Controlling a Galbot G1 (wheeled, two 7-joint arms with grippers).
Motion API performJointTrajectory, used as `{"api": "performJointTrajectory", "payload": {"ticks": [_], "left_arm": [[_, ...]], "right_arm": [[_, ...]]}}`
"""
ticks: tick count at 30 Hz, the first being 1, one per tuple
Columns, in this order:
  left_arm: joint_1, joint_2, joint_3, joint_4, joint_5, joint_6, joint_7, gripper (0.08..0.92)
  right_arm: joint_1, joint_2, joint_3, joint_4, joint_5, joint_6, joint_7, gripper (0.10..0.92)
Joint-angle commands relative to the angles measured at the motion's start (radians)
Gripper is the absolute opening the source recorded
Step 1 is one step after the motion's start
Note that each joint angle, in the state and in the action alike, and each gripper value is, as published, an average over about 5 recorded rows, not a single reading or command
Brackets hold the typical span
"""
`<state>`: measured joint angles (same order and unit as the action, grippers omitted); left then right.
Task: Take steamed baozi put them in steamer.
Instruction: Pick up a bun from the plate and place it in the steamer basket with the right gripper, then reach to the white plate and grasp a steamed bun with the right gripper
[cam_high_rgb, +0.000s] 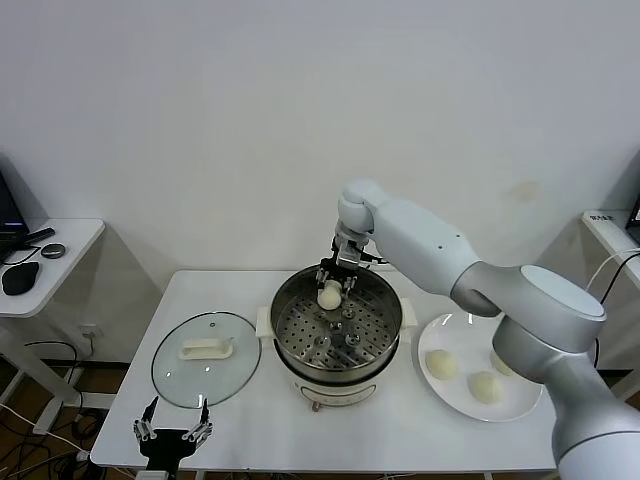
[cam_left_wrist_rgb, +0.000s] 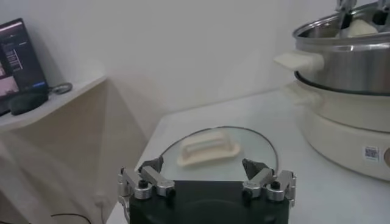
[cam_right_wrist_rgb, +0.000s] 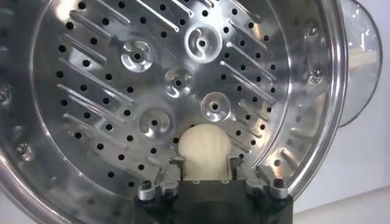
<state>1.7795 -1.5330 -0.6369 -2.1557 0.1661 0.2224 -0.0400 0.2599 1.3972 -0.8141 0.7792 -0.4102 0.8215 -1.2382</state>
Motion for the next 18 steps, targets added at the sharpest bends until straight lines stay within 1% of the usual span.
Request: {"api": "performJointTrajectory", "payload": {"ticks": [1, 4, 8, 10, 13, 15, 18], "left_arm": [[0.000, 0.000, 0.002, 0.000, 0.000, 0.001, 0.002, 0.823], [0.000, -0.001, 0.004, -0.002, 0.000, 0.002, 0.003, 0.823], [0.000, 0.000, 0.004, -0.005, -0.001, 0.003, 0.005, 0.823], [-0.003, 0.002, 0.004, -0.003, -0.001, 0.004, 0.006, 0.823], [-0.006, 0.004, 0.006, -0.002, -0.002, 0.005, 0.006, 0.823], [-0.005, 0.006, 0.007, -0.004, -0.003, 0.005, 0.007, 0.823], [-0.007, 0.010, 0.007, -0.005, -0.006, 0.006, 0.008, 0.823]], "right_arm": [[0.035, -0.023, 0.003, 0.021, 0.108, -0.005, -0.045, 0.602], [0.063, -0.061, 0.010, 0.066, 0.150, -0.046, -0.074, 0.689], [0.110, -0.157, 0.024, 0.184, 0.243, -0.193, -0.121, 0.788], [0.136, -0.211, 0.020, 0.237, 0.307, -0.249, -0.138, 0.813], [0.171, -0.311, 0.013, 0.306, 0.398, -0.349, -0.147, 0.821], [0.190, -0.394, 0.010, 0.349, 0.452, -0.461, -0.144, 0.822], [0.211, -0.509, -0.011, 0.403, 0.523, -0.684, -0.132, 0.823]]}}
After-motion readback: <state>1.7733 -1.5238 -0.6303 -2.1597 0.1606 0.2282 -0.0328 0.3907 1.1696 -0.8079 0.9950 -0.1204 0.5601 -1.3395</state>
